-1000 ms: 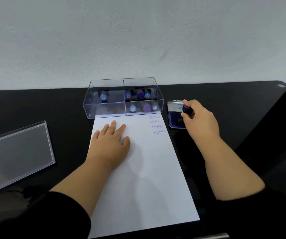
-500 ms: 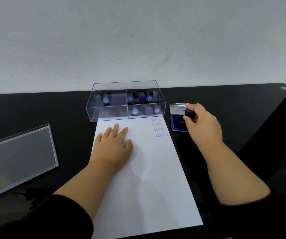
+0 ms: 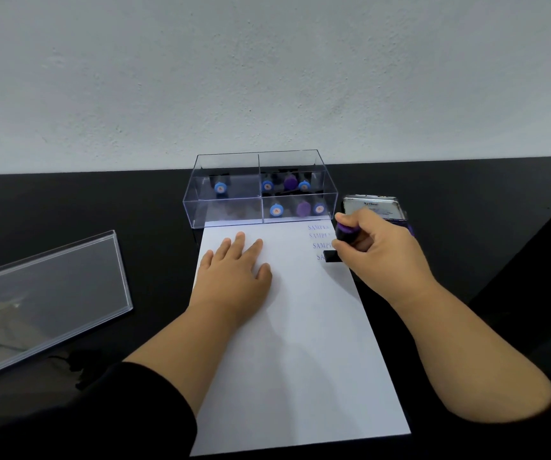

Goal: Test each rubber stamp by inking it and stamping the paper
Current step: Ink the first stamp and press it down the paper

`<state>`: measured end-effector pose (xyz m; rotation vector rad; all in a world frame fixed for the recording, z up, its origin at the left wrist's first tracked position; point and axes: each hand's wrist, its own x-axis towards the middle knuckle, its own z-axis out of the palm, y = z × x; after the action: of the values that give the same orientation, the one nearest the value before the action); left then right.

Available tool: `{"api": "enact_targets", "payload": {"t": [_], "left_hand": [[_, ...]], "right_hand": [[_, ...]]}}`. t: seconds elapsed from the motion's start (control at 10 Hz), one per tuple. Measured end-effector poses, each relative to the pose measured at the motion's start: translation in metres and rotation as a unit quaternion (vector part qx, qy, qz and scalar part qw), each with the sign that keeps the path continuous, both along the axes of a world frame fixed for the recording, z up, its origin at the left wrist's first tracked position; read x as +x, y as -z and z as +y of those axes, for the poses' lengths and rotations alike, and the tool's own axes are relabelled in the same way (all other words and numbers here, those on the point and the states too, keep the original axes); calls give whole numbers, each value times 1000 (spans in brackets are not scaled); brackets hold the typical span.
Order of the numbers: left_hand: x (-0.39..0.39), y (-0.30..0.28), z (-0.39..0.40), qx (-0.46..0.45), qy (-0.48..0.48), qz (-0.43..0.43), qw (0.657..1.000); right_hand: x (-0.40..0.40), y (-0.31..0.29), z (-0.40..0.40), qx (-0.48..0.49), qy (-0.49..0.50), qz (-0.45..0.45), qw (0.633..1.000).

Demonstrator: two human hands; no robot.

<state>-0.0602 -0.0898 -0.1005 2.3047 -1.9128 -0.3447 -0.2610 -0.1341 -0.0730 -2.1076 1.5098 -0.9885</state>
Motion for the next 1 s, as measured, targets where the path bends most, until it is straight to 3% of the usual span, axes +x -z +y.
{"api": "enact_targets", "payload": {"t": [0.8, 0.9, 1.0], "left_hand": [[1, 2, -1, -1, 1, -6, 1000], [1, 2, -1, -2, 1, -7, 1000], [1, 2, -1, 1, 2, -7, 1000]], "right_hand": [[5, -2, 7, 22, -22, 58, 998], [3, 0, 4, 9, -9, 25, 1000], [-4, 0, -3, 4, 29, -73, 997]]}}
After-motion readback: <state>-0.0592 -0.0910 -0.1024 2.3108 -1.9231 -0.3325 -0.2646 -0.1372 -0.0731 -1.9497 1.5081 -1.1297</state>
